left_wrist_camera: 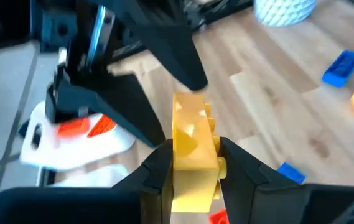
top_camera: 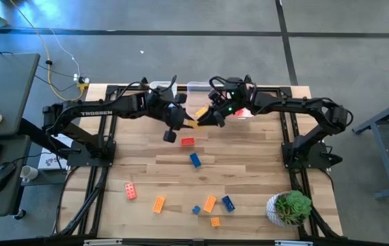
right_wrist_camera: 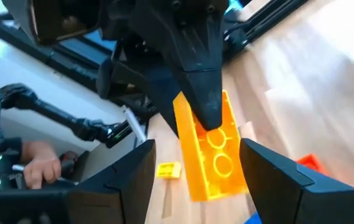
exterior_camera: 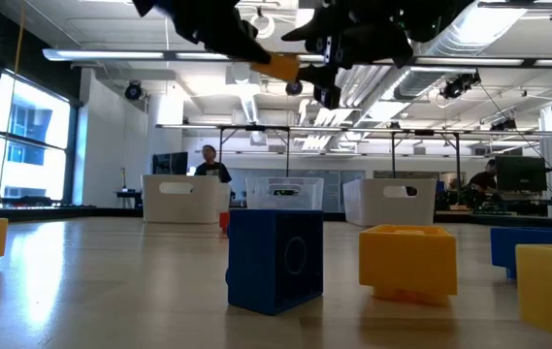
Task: Sort & place blocks by color
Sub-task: Put the yellow game piece into the transparent bin
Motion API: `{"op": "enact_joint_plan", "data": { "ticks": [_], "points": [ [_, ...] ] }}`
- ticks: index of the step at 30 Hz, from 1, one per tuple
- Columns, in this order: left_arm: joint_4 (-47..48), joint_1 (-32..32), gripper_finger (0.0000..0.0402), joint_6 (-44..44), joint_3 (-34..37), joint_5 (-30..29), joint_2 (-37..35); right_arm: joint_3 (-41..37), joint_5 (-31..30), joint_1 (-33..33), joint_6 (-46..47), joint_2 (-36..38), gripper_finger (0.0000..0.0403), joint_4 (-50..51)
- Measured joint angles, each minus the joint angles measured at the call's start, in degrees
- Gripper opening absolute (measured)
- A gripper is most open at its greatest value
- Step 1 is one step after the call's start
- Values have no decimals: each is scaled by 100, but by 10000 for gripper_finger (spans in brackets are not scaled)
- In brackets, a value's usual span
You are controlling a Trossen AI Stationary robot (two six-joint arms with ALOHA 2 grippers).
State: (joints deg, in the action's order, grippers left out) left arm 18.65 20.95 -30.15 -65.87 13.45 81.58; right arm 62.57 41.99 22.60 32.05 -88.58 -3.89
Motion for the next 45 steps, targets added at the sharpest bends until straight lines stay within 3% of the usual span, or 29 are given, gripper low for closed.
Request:
{"op": "enact_joint_plan", "data": {
  "ticks": [10,17,30,45],
  "points": [
    [92,519,78,349,0,-610,144,2,-69,521,-109,0,218,21],
    [-42,921,78,594,2,-644,736,4,-507,720,-376,0,218,73],
    [-847,1292,78,773,2,-619,1788,4,-532,830,-555,0,218,155],
    [-1237,1544,93,1051,1,-644,2184,4,-921,823,-587,0,218,521]
  ]
}}
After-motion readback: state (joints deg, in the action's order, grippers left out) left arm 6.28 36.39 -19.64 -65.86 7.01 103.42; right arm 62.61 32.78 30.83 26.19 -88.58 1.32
